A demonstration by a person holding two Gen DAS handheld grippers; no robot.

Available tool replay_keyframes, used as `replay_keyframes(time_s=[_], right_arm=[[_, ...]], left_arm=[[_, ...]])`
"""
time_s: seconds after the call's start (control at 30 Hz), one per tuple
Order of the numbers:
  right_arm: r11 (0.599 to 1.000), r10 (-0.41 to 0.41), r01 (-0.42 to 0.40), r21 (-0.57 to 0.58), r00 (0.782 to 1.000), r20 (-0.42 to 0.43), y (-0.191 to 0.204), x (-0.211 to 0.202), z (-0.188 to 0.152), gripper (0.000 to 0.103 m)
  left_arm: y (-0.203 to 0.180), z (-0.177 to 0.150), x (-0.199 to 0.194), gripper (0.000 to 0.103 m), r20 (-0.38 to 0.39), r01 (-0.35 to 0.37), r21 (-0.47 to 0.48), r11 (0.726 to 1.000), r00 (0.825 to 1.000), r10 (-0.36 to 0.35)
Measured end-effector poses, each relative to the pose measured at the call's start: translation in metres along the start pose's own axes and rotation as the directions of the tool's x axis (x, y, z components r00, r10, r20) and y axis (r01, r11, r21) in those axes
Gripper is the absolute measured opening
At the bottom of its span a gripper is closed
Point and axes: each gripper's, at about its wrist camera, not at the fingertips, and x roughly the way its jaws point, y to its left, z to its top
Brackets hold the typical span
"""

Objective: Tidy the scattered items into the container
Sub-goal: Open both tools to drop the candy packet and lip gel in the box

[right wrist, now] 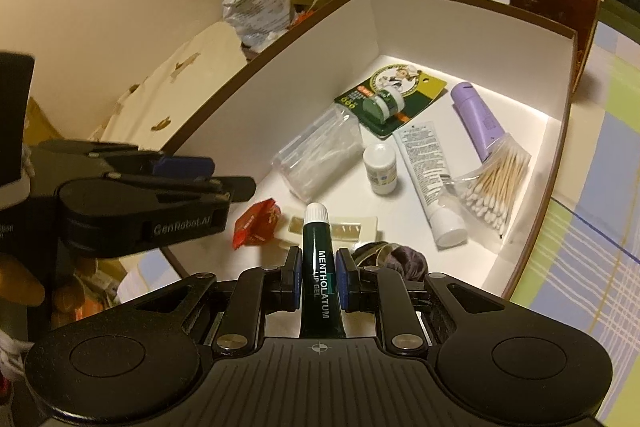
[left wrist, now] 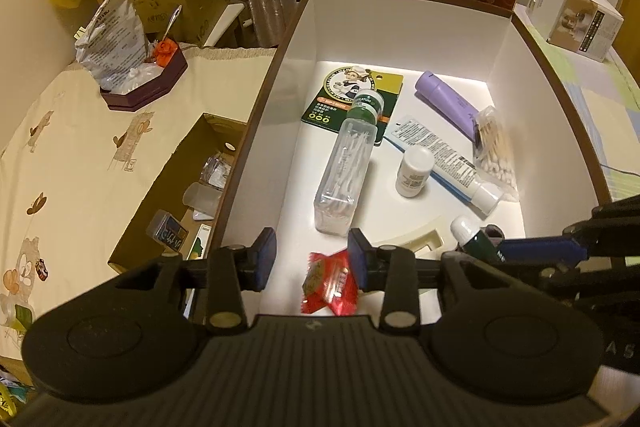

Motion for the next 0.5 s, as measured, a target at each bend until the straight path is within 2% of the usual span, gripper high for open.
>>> replay_keyframes(time_s=[0.23, 0.4, 0.5], right_arm=[[0.997, 0.006, -0.015, -0.075, 0.993, -0.120, 0.003, 0.007, 0.003, 0.020], [0.988, -0.023, -0.010, -0.157, 0.977, -0.210, 0.003, 0.014, 0.011, 0.020], [0.978, -0.068, 0.019, -0.207, 0.971, -0.231, 0.002, 0.015, 0.012, 0.020]], left_arm=[[0.000, 0.000, 0.001, 0.034, -0.005, -0.004, 0.003, 1.000, 1.000, 0.004], [-0.001, 0.000, 0.002, 0.034, -0.005, -0.001, 0.002, 1.000, 1.000, 0.001], [-0.002, -0.001, 0.002, 0.034, -0.008, 0.001, 0.006, 1.000, 1.000, -0.001]])
